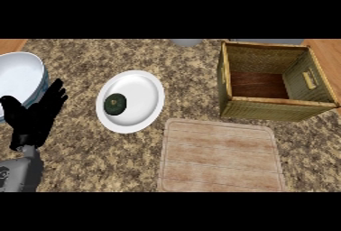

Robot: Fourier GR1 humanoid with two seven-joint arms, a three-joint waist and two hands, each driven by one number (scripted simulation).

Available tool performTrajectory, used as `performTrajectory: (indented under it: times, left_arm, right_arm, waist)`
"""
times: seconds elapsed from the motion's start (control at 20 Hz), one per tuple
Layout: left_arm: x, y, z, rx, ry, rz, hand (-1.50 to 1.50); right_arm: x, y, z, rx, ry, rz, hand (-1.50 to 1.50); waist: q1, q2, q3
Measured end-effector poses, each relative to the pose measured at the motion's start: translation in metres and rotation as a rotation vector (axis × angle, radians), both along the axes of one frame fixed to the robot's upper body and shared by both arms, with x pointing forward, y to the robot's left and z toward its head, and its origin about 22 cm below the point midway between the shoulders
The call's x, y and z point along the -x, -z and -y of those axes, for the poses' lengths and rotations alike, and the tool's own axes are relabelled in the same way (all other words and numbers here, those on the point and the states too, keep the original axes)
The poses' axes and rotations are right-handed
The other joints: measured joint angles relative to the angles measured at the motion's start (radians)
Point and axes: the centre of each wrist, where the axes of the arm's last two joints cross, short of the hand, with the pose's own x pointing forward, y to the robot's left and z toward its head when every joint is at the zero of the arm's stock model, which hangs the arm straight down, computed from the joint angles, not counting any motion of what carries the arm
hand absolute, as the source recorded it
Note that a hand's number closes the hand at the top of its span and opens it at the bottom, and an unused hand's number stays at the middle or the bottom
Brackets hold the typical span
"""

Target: Pick the pear from the cutting board and place it in the basket

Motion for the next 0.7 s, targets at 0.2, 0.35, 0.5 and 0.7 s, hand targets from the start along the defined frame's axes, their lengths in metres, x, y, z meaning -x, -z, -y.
performTrajectory:
  times: [0.2, 0.35, 0.5, 0.7]
  left_arm:
    - [-0.001, -0.002, 0.003, -0.004, -0.008, 0.002, 0.00]
    - [0.000, -0.001, 0.001, -0.007, -0.009, 0.000, 0.00]
    - [0.000, -0.002, 0.002, -0.005, -0.002, 0.003, 0.00]
    - [-0.001, -0.004, 0.005, -0.008, 0.004, 0.011, 0.00]
  right_arm:
    - [-0.002, -0.001, 0.003, 0.035, 0.067, 0.056, 1.50]
    - [-0.004, -0.005, 0.006, 0.068, 0.107, 0.103, 1.50]
    - [-0.006, -0.012, 0.011, 0.097, 0.141, 0.162, 1.50]
    - [-0.011, -0.026, 0.017, 0.124, 0.193, 0.238, 1.50]
  waist:
    - [-0.003, 0.000, -0.001]
    - [-0.003, 0.001, -0.002]
    - [0.001, 0.002, -0.003]
    - [0.008, 0.006, -0.003]
